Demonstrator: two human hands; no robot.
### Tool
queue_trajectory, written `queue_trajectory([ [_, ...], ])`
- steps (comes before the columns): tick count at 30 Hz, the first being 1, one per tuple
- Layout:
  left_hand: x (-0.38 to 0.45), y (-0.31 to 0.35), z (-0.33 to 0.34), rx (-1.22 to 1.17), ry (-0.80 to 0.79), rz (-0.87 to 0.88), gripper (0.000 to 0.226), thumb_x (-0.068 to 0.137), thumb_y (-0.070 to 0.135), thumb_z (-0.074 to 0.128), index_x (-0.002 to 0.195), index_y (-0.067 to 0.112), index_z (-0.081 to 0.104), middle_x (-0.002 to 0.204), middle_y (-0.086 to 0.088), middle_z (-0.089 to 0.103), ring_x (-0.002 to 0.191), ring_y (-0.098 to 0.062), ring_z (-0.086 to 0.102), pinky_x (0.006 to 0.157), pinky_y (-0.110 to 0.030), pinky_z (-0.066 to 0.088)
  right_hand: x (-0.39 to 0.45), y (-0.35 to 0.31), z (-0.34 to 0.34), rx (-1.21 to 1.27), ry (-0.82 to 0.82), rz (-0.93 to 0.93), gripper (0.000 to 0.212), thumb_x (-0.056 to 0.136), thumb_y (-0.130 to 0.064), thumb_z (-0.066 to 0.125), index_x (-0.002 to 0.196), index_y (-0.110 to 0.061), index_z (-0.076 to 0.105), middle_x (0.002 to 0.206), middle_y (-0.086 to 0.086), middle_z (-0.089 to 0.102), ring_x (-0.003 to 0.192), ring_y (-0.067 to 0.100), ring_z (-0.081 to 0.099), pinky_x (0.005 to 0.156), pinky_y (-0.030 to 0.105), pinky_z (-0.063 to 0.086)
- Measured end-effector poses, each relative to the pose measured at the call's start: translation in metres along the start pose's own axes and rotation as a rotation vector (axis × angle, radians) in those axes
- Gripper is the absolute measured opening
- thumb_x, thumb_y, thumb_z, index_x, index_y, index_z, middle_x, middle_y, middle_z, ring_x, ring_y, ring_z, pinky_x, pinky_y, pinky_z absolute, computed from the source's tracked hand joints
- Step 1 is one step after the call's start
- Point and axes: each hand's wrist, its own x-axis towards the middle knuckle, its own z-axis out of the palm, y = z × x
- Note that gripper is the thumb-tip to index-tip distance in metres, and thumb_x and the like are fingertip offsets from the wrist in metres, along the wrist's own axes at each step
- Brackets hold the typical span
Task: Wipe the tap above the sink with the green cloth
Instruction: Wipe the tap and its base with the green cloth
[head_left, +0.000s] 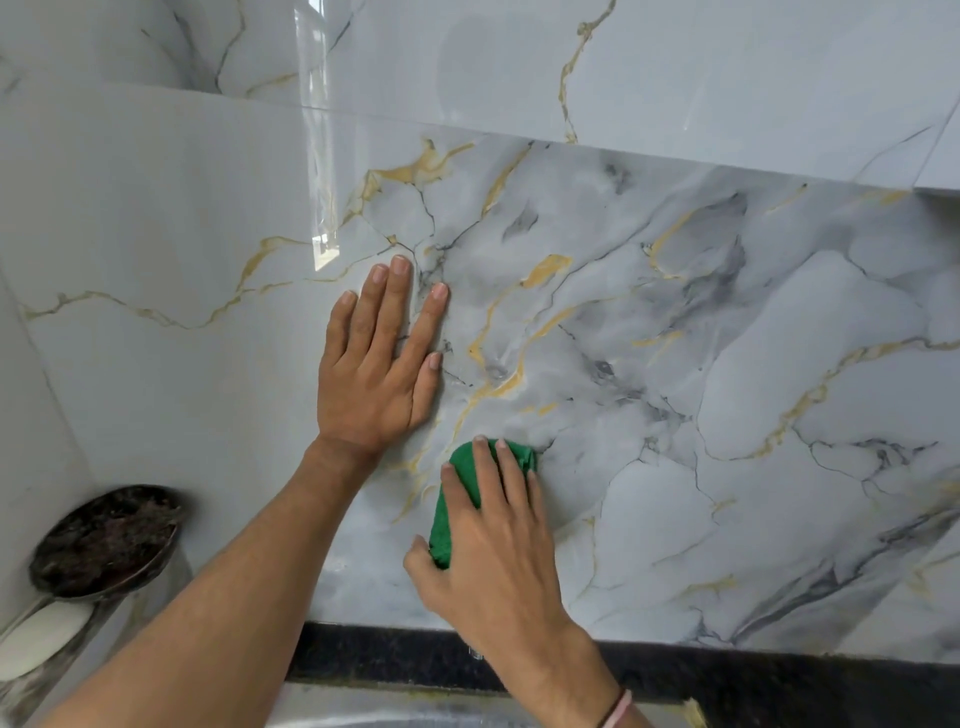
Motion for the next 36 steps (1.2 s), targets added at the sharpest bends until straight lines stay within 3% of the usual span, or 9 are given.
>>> queue_trajectory([
  [6,0.001,0.000,-0.002,-0.001,-0.004,-0.004,0.061,0.100,0.034,0.034,0.159,0.018,0.035,0.163,-0.018,0.029,0.152,-0.034,0.036,0.122,-0.050,0.035,-0.013,-0.002,0.011,0.026,0.096,0.042,0.066,0.071,-0.030,0.071,0.134,-0.013,0.062,0.156,0.019,0.045,0.147,0.039,0.036,0.115,0.051,0.044],
  [14,0.000,0.000,-0.001,-0.004,-0.002,-0.010,0.061,0.100,0.034,0.036,0.159,0.018,0.036,0.164,-0.017,0.026,0.152,-0.034,0.035,0.123,-0.050,0.035,-0.046,0.000,0.044,0.142,0.384,-0.007,0.052,0.070,-0.017,0.062,0.122,-0.020,0.069,0.153,0.017,0.051,0.145,0.036,0.042,0.105,0.048,0.055],
  [18,-0.001,-0.001,0.001,0.000,-0.003,-0.014,0.062,0.100,0.034,0.036,0.160,0.019,0.035,0.164,-0.017,0.028,0.153,-0.034,0.034,0.124,-0.050,0.034,-0.065,0.000,0.060,0.108,0.492,-0.065,0.041,0.065,-0.004,0.062,0.100,-0.019,0.077,0.148,0.019,0.057,0.140,0.039,0.047,0.099,0.052,0.056],
  [24,-0.002,0.000,0.001,0.014,-0.005,-0.013,0.062,0.100,0.035,0.036,0.160,0.020,0.033,0.165,-0.015,0.023,0.154,-0.033,0.033,0.126,-0.048,0.031,-0.098,0.006,0.075,0.161,0.608,-0.165,0.038,0.100,-0.012,0.047,0.094,-0.024,0.083,0.145,0.008,0.050,0.141,0.031,0.042,0.086,0.044,0.065],
  [27,-0.002,0.000,0.001,0.016,0.000,-0.017,0.063,0.100,0.034,0.034,0.161,0.020,0.032,0.165,-0.015,0.021,0.154,-0.033,0.034,0.126,-0.047,0.031,-0.130,0.020,0.087,0.291,0.498,-0.200,0.030,0.103,-0.019,0.052,0.101,-0.027,0.082,0.142,0.003,0.053,0.138,0.020,0.047,0.091,0.028,0.061],
  [28,-0.002,0.000,0.001,0.020,-0.001,-0.017,0.063,0.100,0.035,0.034,0.161,0.020,0.031,0.165,-0.015,0.021,0.154,-0.033,0.033,0.126,-0.047,0.030,-0.142,0.026,0.092,0.479,0.381,-0.134,0.021,0.097,-0.022,0.064,0.110,-0.031,0.078,0.141,0.002,0.054,0.135,0.010,0.052,0.093,0.018,0.058],
  [30,-0.002,0.001,0.001,0.024,-0.002,-0.017,0.063,0.100,0.035,0.034,0.161,0.020,0.030,0.166,-0.015,0.020,0.154,-0.033,0.033,0.126,-0.047,0.029,-0.152,0.037,0.085,1.083,0.091,0.317,0.049,0.077,-0.021,0.084,0.124,-0.030,0.071,0.132,0.007,0.063,0.115,0.008,0.067,0.088,0.017,0.060],
  [33,-0.002,0.000,0.002,0.025,0.003,-0.018,0.063,0.100,0.035,0.033,0.161,0.020,0.031,0.166,-0.015,0.021,0.154,-0.033,0.034,0.126,-0.047,0.029,-0.149,0.072,0.084,1.738,-0.344,0.783,0.033,0.087,0.013,0.058,0.120,0.012,0.063,0.090,0.025,0.075,0.079,0.041,0.072,0.068,0.040,0.059],
  [36,-0.001,0.000,0.002,0.025,0.002,-0.017,0.063,0.100,0.035,0.033,0.161,0.019,0.032,0.165,-0.015,0.021,0.153,-0.033,0.034,0.126,-0.047,0.029,-0.106,0.091,0.078,1.958,-0.216,1.107,0.026,0.097,0.001,0.047,0.107,0.018,0.064,0.113,0.037,0.064,0.102,0.049,0.064,0.081,0.037,0.065],
])
